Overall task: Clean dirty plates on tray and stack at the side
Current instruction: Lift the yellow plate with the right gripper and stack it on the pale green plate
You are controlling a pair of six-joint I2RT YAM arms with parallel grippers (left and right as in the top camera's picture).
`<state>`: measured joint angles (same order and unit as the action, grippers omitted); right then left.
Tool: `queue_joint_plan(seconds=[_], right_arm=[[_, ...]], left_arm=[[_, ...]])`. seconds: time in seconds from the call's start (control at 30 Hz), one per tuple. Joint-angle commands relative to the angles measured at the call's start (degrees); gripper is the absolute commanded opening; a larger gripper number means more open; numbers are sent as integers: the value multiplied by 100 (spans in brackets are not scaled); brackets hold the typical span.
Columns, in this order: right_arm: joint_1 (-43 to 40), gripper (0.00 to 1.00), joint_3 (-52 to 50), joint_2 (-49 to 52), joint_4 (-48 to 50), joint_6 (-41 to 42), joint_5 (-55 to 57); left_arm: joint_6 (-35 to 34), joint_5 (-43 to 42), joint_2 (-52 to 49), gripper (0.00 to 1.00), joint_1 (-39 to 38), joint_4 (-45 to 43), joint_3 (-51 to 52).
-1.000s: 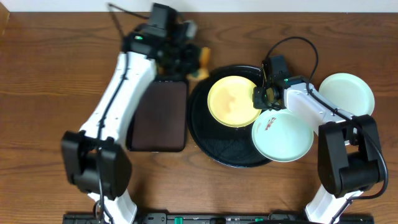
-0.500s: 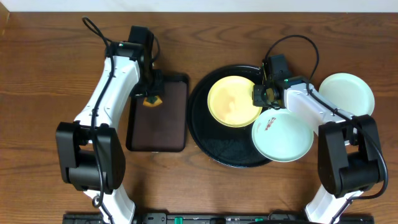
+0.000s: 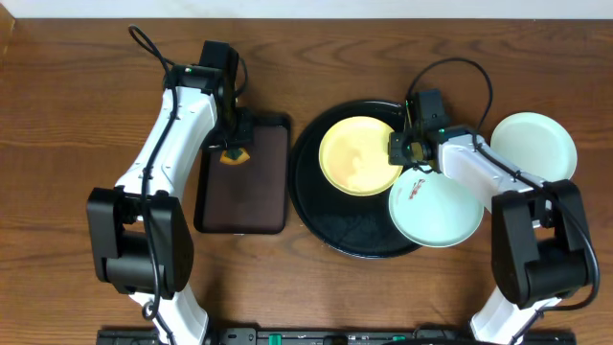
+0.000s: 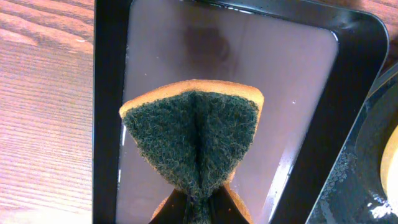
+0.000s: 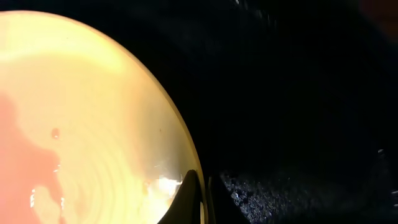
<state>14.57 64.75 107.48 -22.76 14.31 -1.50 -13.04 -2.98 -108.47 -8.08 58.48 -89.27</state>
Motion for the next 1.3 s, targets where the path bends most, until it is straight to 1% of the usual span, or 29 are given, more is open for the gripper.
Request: queue_joint_plan(seconds=[0.0, 0.07, 0.13, 0.27, 0.47, 0.53, 0.6, 0.7, 0.77, 0.83, 0.9, 0.97, 1.1, 1.27], right_arm=[[-22, 1, 459, -540, -4, -494, 125], [-22, 1, 570, -782, -98, -813, 129], [7, 1, 601, -1078, -131, -1071, 365], [262, 1, 601, -1563, -223, -1582, 1368], [1049, 1, 601, -2225, -232, -2511, 3493], [1362, 1, 601, -2321, -205, -2778, 4264], [1801, 1, 601, -2339, -133, -3108, 5333], [2354, 1, 601, -2310, 17, -3532, 6249], [2669, 1, 601, -2299, 101, -3617, 6404], [2964, 1, 584, -2277, 111, -3340, 6404], [3209, 1, 551, -2199, 94, -3303, 6478], [3353, 1, 551, -2052, 125, -3300, 6859], [3418, 1, 551, -1744, 201, -3362, 7512], [3412, 1, 551, -1464, 356, -3633, 7930]], left_arm=[[101, 87, -42, 8, -2, 11, 24], [109, 90, -42, 7, -2, 11, 24], [149, 90, -42, 8, -2, 11, 24], [149, 87, -42, 8, -2, 11, 24], [149, 87, -42, 8, -2, 13, 24], [166, 90, -42, 8, -2, 9, 24], [166, 90, -42, 8, -2, 9, 24], [166, 90, -42, 8, -2, 7, 24], [166, 90, -42, 8, -2, -9, 24], [166, 90, -42, 8, -2, -24, 24], [166, 90, -42, 8, -2, -31, 24], [166, 90, -42, 8, -2, -26, 24], [166, 90, -42, 8, -2, -26, 24], [164, 87, -42, 8, -2, -26, 24]])
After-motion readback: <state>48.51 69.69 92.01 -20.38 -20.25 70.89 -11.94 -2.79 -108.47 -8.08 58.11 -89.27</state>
